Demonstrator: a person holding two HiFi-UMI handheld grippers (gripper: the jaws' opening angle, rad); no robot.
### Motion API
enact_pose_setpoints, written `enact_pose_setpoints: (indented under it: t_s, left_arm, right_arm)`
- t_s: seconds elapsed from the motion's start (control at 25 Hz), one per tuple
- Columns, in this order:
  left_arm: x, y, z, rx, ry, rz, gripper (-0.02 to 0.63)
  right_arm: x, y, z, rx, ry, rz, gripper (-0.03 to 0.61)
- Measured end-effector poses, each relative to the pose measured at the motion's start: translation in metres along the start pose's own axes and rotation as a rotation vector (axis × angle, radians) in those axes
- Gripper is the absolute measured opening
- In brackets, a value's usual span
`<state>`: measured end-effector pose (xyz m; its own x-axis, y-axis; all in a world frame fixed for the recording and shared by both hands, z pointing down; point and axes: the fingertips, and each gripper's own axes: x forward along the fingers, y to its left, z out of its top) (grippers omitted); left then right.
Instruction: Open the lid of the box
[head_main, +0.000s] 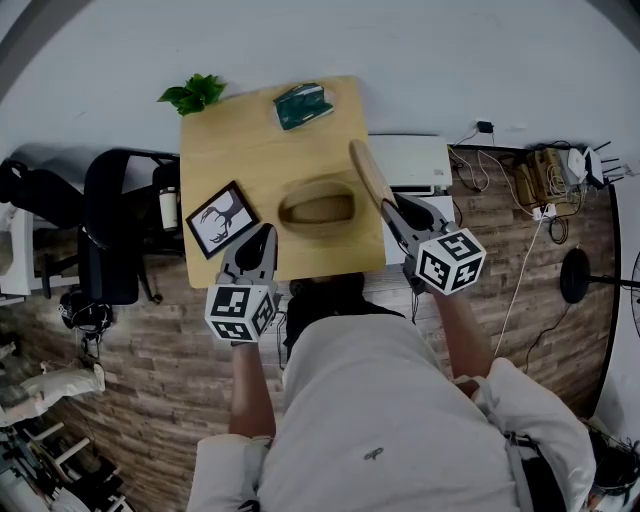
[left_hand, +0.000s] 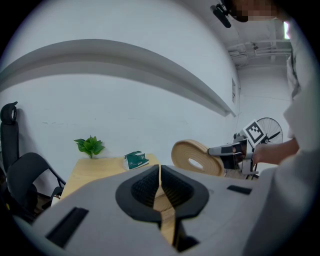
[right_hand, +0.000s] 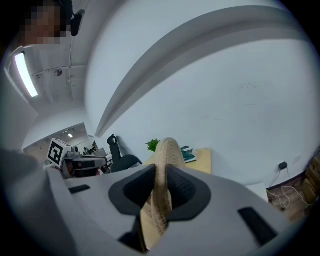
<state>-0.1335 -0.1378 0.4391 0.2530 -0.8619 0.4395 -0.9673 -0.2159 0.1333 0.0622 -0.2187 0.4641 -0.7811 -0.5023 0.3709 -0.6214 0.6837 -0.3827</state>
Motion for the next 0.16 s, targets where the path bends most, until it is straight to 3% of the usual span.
enact_pose_setpoints:
  t_s: [0.16]
  left_arm:
    - [-0.0003, 0.0007, 0.0015, 0.001, -0.002, 0.0, 0.012]
  right_arm:
    - [0.0003, 0.0008, 0.0002, 0.001, 0.0, 0.001, 0.074]
